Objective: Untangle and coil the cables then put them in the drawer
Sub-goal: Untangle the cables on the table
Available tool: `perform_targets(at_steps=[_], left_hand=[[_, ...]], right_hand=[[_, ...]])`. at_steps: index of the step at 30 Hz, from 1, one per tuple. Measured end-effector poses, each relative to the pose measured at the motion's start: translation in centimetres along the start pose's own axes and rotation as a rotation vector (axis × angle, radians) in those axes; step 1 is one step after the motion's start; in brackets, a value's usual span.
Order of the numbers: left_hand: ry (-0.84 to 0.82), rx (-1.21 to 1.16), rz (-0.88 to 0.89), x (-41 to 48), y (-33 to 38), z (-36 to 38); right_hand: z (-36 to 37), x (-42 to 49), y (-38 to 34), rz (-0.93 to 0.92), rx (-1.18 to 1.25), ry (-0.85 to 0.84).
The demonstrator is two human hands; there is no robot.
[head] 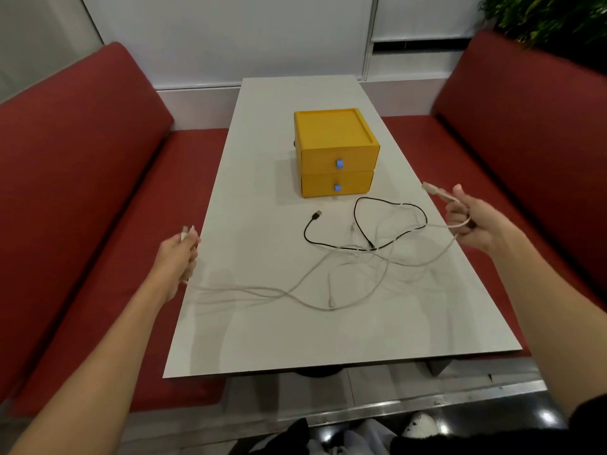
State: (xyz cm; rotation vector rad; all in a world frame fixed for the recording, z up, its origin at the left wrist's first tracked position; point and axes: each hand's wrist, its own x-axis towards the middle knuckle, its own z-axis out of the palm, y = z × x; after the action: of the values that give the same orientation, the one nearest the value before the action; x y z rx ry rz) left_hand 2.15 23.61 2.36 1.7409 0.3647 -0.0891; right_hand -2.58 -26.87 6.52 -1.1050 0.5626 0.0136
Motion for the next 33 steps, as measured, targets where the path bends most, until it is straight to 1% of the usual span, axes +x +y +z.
perform_targets(at_steps=[2,4,5,6,8,10,14,15,16,17,18,19,20,21,22,23,24,26,28,29,31,33], left_hand=[[-0.052,-0.161,-0.031,-0.6,3.0,0.7],[-0.144,-0.316,-0.005,-1.5,6.4,1.5],[-0.201,-0.39,0.019,-2.1,8.2,2.0],[-0.257,-0.449,0.049,-2.8,10.0,2.5],[-0.348,-0.52,0.12,-4.4,13.4,3.6],[-0.401,-0.54,0.182,-6.3,16.3,4.7],[-0.424,-0.454,0.275,-9.2,19.7,6.4],[-0.42,-0.422,0.29,-9.6,19.9,6.8],[-0.416,-0.399,0.299,-9.7,20.0,7.2],[-0.419,-0.387,0.302,-9.8,20.0,7.7],[-0.425,-0.384,0.299,-9.8,19.8,8.1],[-0.436,-0.387,0.288,-9.7,19.5,8.6],[-0.451,-0.397,0.273,-9.7,19.3,9.1],[-0.471,-0.412,0.257,-9.7,19.0,9.5],[-0.491,-0.429,0.245,-9.6,18.7,9.9],[-0.505,-0.44,0.239,-9.6,18.4,10.2],[-0.511,-0.441,0.238,-9.5,18.1,10.4],[-0.494,-0.435,0.241,-9.3,17.8,10.1],[-0.446,-0.443,0.245,-8.6,17.7,8.6],[-0.418,-0.454,0.245,-8.2,17.7,7.4],[-0.367,-0.487,0.241,-7.3,17.7,4.7],[-0.313,-0.51,0.217,-6.5,17.2,2.0]], right_hand=[[-0.2,-0.3,1.7,0.037,0.004,-0.009],[-0.5,-0.2,3.5,0.084,0.021,0.034],[-0.7,0.0,4.5,0.123,-0.007,0.068],[-1.0,0.2,5.5,0.163,-0.092,0.11],[-1.6,0.5,7.4,0.196,-0.436,0.205],[-1.9,0.7,8.4,0.133,-0.78,0.24],[0.1,0.3,6.0,0.009,-1.433,0.167],[1.0,0.1,4.9,-0.063,-1.533,0.156],[2.4,-0.4,3.7,-0.174,-1.547,0.12],[4.6,-1.6,2.5,-0.285,-1.482,0.057],[7.3,-3.2,1.7,-0.372,-1.331,-0.026],[10.3,-4.9,1.2,-0.408,-1.122,-0.16],[13.2,-6.9,1.0,-0.39,-0.944,-0.322],[16.0,-8.8,1.0,-0.353,-0.834,-0.488],[18.1,-10.1,1.5,-0.32,-0.793,-0.638],[19.8,-10.7,2.3,-0.299,-0.804,-0.746],[20.9,-10.9,3.3,-0.298,-0.833,-0.809],[21.4,-10.5,4.9,-0.329,-0.882,-0.81],[19.8,-9.4,6.1,-0.324,-1.007,-0.739],[18.4,-8.8,6.7,-0.289,-1.091,-0.691],[14.3,-7.2,7.8,-0.182,-1.201,-0.559],[10.0,-5.6,8.4,-0.109,-1.264,-0.358]])
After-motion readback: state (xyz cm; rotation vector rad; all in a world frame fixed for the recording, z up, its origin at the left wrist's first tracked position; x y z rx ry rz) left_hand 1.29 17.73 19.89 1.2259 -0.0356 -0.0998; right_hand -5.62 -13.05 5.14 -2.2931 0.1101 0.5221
